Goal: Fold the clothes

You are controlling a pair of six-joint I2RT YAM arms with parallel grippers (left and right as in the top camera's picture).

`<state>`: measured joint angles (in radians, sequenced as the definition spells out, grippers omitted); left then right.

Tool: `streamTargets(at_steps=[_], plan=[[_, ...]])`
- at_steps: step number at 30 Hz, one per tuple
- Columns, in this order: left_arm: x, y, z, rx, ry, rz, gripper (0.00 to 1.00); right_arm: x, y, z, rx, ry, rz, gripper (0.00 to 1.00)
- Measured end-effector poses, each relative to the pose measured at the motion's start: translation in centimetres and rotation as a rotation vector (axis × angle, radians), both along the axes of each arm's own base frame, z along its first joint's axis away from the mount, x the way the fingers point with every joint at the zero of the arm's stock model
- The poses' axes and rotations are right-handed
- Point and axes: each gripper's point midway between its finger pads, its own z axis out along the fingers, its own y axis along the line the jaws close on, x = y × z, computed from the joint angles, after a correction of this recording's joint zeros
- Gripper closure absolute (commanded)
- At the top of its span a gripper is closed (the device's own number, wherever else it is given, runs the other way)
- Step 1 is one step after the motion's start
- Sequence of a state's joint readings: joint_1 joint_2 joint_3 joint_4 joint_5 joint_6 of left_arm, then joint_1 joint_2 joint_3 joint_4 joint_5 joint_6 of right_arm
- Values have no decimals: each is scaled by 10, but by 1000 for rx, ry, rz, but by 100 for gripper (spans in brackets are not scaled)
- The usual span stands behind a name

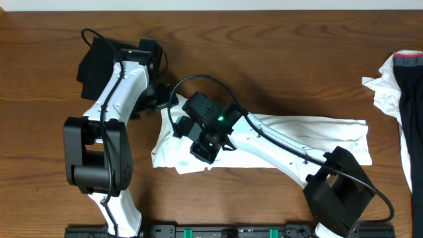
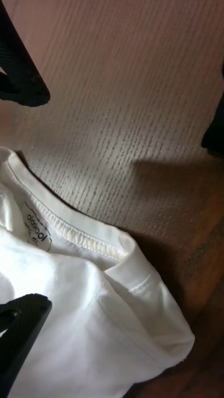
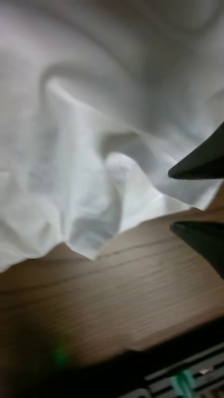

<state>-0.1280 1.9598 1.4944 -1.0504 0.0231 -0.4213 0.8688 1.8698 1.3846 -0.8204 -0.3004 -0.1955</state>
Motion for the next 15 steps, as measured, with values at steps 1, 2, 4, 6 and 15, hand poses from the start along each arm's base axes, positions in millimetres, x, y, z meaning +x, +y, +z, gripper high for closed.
streamTargets(at_steps=[1, 2, 4, 6, 15], plan=[[0, 0, 0, 0, 0, 0, 2, 1, 1, -1, 6, -5, 0, 79], [0, 0, 0, 0, 0, 0, 2, 2, 3, -3, 11, -8, 0, 80], [0, 0, 0, 0, 0, 0, 2, 2, 3, -12, 7, -3, -1, 79], [0, 0, 0, 0, 0, 0, 2, 0, 0, -23, -9, 13, -2, 79], [0, 0, 0, 0, 0, 0, 2, -10, -10, -64, -94, 94, -24, 77]])
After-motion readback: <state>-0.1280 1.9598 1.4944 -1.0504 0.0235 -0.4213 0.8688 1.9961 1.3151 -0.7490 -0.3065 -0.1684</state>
